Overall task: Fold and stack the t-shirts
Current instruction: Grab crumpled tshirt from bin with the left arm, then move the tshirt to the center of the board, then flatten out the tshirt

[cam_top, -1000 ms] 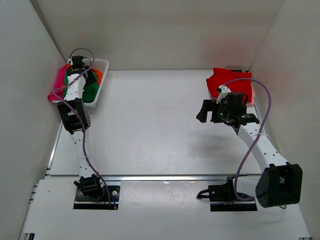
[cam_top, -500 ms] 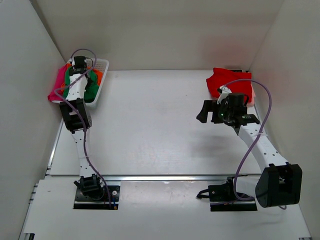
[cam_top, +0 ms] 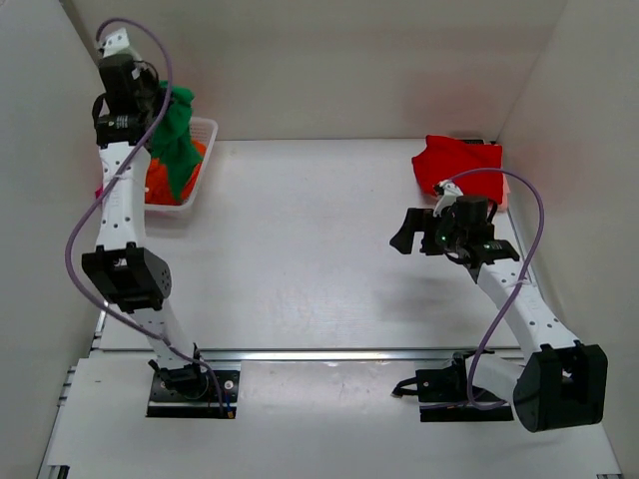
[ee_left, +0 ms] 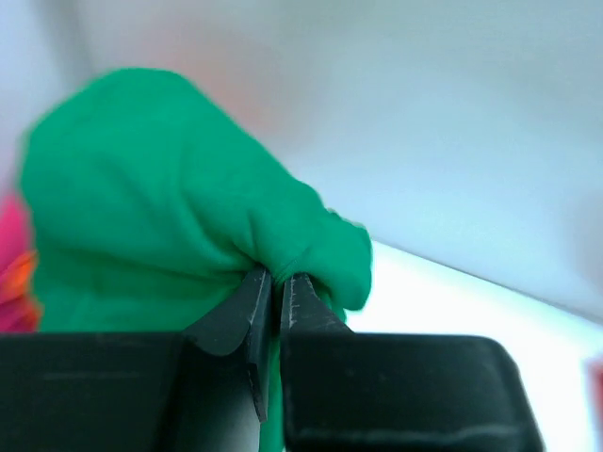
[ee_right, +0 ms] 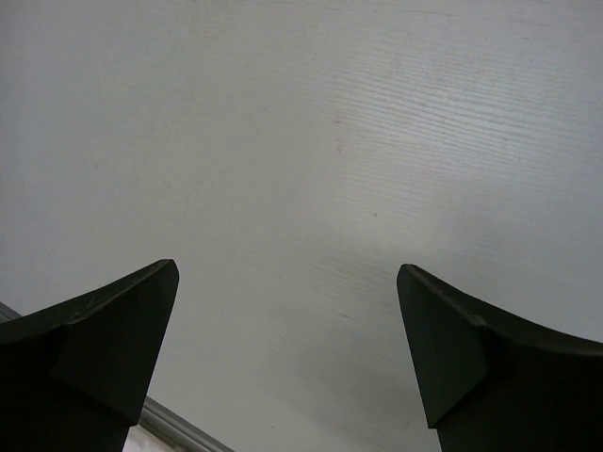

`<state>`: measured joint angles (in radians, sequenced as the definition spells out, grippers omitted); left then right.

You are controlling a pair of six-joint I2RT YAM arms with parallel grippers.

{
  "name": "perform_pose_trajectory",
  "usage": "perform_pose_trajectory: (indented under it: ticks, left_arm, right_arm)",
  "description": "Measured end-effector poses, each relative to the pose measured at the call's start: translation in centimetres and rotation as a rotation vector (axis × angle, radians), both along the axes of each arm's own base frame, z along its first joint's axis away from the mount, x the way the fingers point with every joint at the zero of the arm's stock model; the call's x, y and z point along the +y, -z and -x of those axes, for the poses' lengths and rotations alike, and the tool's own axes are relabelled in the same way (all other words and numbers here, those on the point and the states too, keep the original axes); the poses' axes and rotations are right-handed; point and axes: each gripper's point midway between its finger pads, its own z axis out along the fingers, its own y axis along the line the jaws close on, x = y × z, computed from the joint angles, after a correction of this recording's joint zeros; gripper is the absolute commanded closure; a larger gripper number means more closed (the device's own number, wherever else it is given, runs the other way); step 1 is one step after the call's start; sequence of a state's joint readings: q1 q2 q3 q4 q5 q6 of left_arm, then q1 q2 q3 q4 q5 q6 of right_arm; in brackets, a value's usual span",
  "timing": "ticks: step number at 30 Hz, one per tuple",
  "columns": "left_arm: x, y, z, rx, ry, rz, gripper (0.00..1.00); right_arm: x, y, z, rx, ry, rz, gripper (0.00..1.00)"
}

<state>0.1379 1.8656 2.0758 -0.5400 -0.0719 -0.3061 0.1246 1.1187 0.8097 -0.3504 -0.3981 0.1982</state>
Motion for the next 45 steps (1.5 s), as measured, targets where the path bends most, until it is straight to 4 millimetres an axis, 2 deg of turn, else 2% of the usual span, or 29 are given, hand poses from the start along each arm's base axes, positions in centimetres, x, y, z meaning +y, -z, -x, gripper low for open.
perform_pose_trajectory:
  ticks: [2, 4, 6, 7, 8, 9, 11, 13, 14, 15, 16, 18, 19, 21, 22, 23, 24, 26, 27, 29, 31, 34, 37, 39, 42, 45]
  left_arm:
    - [-4.6, -4.4, 0.9, -0.076, 0.119, -0.007, 1.00]
    - [-11.5, -8.3, 2.5, -0.153, 0.269, -0.029, 1.00]
    - [-18.0, -10.4, 5.2, -0.195, 0.431, -0.003, 1.00]
    - [-20.9, -11.1, 7.3, -0.212, 0.529, 0.034, 1.00]
    - [-22.6, -11.6, 9.4, -0.228, 0.607, 0.082, 1.00]
    - [-22.8, -11.6, 11.4, -0.221, 0.643, 0.121, 1.00]
    - [-20.7, -11.9, 14.3, -0.231, 0.624, 0.170, 1.00]
    - [-19.1, -11.7, 15.8, -0.238, 0.586, 0.191, 0.99]
    - [-19.0, -11.3, 16.6, -0.237, 0.587, 0.205, 0.86]
    - [-19.2, -10.4, 17.1, -0.219, 0.595, 0.222, 0.52]
    - [-19.5, -9.0, 17.4, -0.189, 0.607, 0.238, 0.24]
    - [-20.4, -5.6, 17.2, -0.116, 0.641, 0.272, 0.07]
    - [-21.0, -2.9, 16.9, -0.057, 0.660, 0.296, 0.04]
    - [-22.3, 4.2, 16.4, 0.099, 0.698, 0.375, 0.02]
    - [-23.1, 9.3, 16.5, 0.212, 0.709, 0.429, 0.01]
    - [-23.5, 14.2, 17.3, 0.328, 0.699, 0.472, 0.02]
    - [-23.8, 18.2, 18.6, 0.437, 0.683, 0.506, 0.02]
    - [-24.5, 23.8, 22.0, 0.608, 0.661, 0.535, 0.03]
    - [-24.8, 25.3, 23.7, 0.664, 0.663, 0.540, 0.04]
    - [-25.3, 26.0, 26.0, 0.687, 0.685, 0.531, 0.04]
    - [-24.9, 24.8, 27.4, 0.634, 0.698, 0.517, 0.05]
    - [-23.4, 21.9, 27.9, 0.504, 0.681, 0.458, 0.01]
    - [-21.9, 21.2, 28.2, 0.454, 0.635, 0.368, 0.02]
    - [-20.6, 22.2, 28.5, 0.464, 0.583, 0.310, 0.02]
    - [-17.9, 25.7, 29.7, 0.553, 0.464, 0.244, 0.01]
    - [-15.3, 29.2, 31.0, 0.658, 0.350, 0.170, 0.02]
  right_arm:
    - [0.0, 0.2, 0.2, 0.003, 0.005, -0.006, 0.01]
    - [0.0, 0.3, 0.4, 0.005, 0.008, -0.007, 0.01]
    - [0.0, 0.1, 0.6, -0.004, 0.010, -0.008, 0.00]
    - [-0.1, -0.2, 0.7, -0.015, 0.012, -0.009, 0.01]
    - [-0.3, -0.6, 0.7, -0.030, 0.018, -0.011, 0.01]
    - [-0.4, -1.1, 0.9, -0.044, 0.022, -0.013, 0.01]
    - [-0.9, -2.2, 1.0, -0.083, 0.037, -0.019, 0.00]
    - [-1.6, -3.0, 1.1, -0.110, 0.057, -0.021, 0.01]
    - [-1.9, -3.4, 1.1, -0.122, 0.065, -0.021, 0.01]
    - [-2.1, -3.6, 1.2, -0.129, 0.071, -0.021, 0.01]
    - [-2.2, -3.8, 1.2, -0.136, 0.076, -0.022, 0.01]
    - [-2.3, -3.9, 1.3, -0.138, 0.078, -0.023, 0.01]
    - [-2.3, -3.9, 1.3, -0.137, 0.077, -0.023, 0.01]
    - [-1.9, -3.7, 1.5, -0.132, 0.066, -0.026, 0.01]
    - [-1.6, -3.6, 1.6, -0.128, 0.057, -0.028, 0.01]
    - [-1.2, -3.6, 1.8, -0.125, 0.045, -0.031, 0.01]
    - [-0.8, -3.4, 2.0, -0.120, 0.032, -0.035, 0.01]
    - [0.6, -3.0, 2.6, -0.108, -0.005, -0.043, 0.00]
    - [1.3, -2.8, 2.9, -0.102, -0.023, -0.047, 0.01]
    - [3.1, -2.2, 3.7, -0.088, -0.071, -0.061, 0.01]
    - [5.6, -1.2, 4.8, -0.063, -0.135, -0.079, 0.01]
    - [10.2, 1.4, 7.1, 0.016, -0.250, -0.074, 0.01]
    - [14.4, 4.8, 9.1, 0.112, -0.363, -0.038, 0.01]
    - [16.0, 7.1, 9.8, 0.177, -0.404, 0.001, 0.01]
    - [16.4, 9.3, 9.3, 0.228, -0.399, 0.046, 0.01]
    - [15.9, 9.1, 8.5, 0.221, -0.374, 0.044, 0.01]
